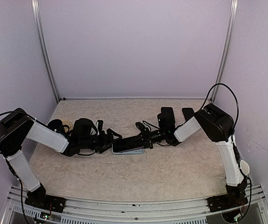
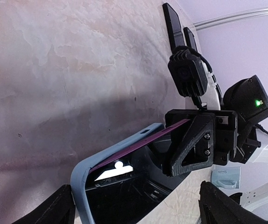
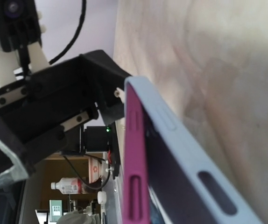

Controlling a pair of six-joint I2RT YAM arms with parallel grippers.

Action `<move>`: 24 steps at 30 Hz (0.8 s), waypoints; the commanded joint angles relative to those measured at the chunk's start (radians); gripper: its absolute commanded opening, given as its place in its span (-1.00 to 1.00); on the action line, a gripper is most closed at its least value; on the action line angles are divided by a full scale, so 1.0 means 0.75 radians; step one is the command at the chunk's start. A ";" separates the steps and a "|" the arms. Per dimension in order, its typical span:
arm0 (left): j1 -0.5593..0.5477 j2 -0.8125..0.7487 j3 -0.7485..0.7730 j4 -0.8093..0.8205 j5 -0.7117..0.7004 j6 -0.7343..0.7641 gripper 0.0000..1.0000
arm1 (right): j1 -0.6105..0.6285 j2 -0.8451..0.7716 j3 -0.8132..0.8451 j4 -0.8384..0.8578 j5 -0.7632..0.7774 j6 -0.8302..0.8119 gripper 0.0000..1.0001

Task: Put the phone into the phone case
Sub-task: Install the phone into the phone case.

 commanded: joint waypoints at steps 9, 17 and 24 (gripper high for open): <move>-0.009 0.023 -0.022 0.164 0.120 -0.016 0.69 | 0.004 -0.083 -0.027 0.312 -0.067 0.080 -1.00; -0.009 0.025 -0.047 0.298 0.180 -0.048 0.51 | 0.004 -0.080 -0.045 0.349 -0.073 0.078 -1.00; -0.022 0.021 -0.065 0.419 0.227 -0.066 0.38 | 0.008 -0.090 -0.061 0.403 -0.080 0.094 -1.00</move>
